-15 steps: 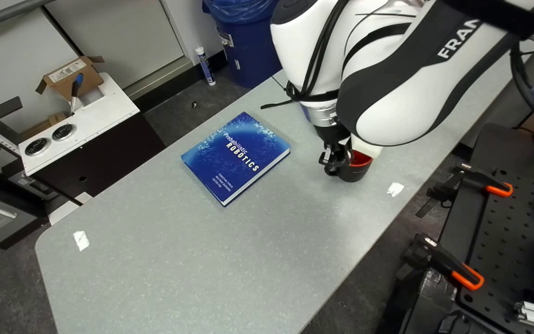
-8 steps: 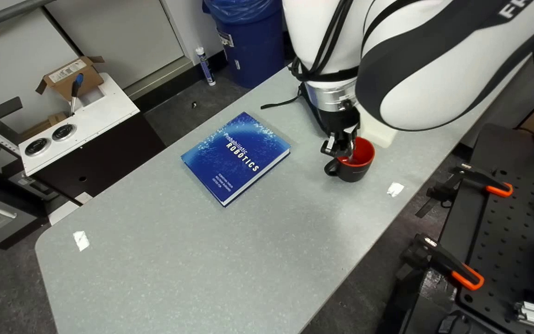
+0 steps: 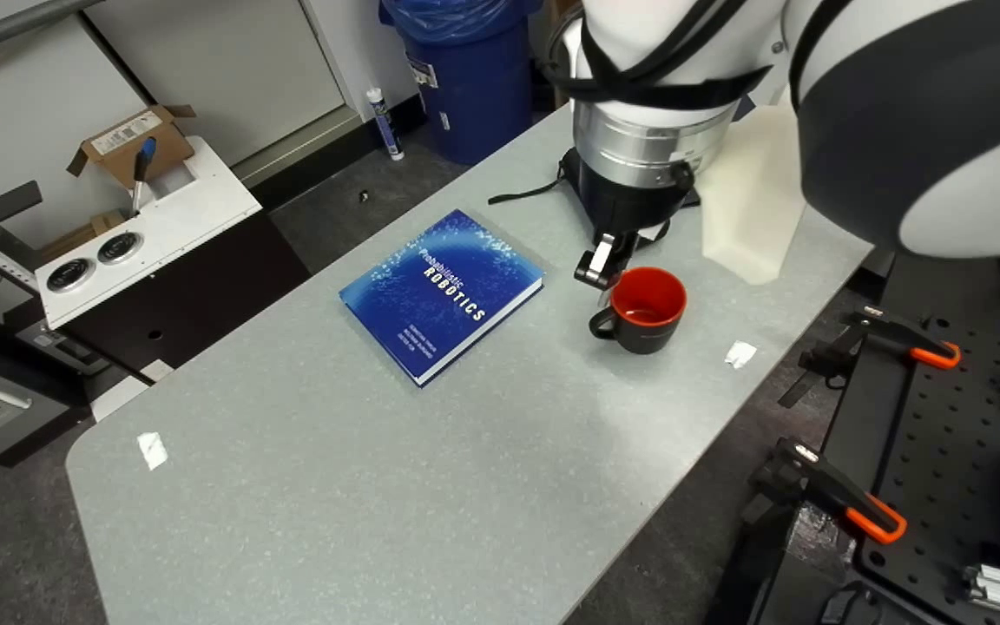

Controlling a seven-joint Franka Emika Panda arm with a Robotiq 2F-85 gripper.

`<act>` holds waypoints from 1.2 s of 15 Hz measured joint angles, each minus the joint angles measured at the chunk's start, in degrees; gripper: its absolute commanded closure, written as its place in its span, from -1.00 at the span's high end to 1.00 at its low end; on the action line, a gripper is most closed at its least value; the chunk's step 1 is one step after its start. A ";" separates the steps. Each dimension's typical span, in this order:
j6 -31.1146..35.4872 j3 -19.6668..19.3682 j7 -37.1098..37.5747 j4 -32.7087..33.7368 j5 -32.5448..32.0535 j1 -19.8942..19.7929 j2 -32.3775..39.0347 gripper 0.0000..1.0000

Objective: Put the marker on the table

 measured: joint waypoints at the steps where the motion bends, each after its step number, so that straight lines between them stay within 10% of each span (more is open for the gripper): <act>1: 0.98 1.27 1.06 -0.53 -0.83 -0.23 -1.00 -0.93; 6: 3.65 2.60 0.40 -0.14 -0.18 -0.17 0.63 -0.93; 15: 3.14 2.14 -11.73 15.54 14.60 -1.22 25.19 -0.93; 16: 1.74 3.56 -15.29 17.72 18.57 -1.94 26.39 -0.44; 18: -1.52 5.36 -19.35 21.98 23.66 -2.67 28.66 -0.06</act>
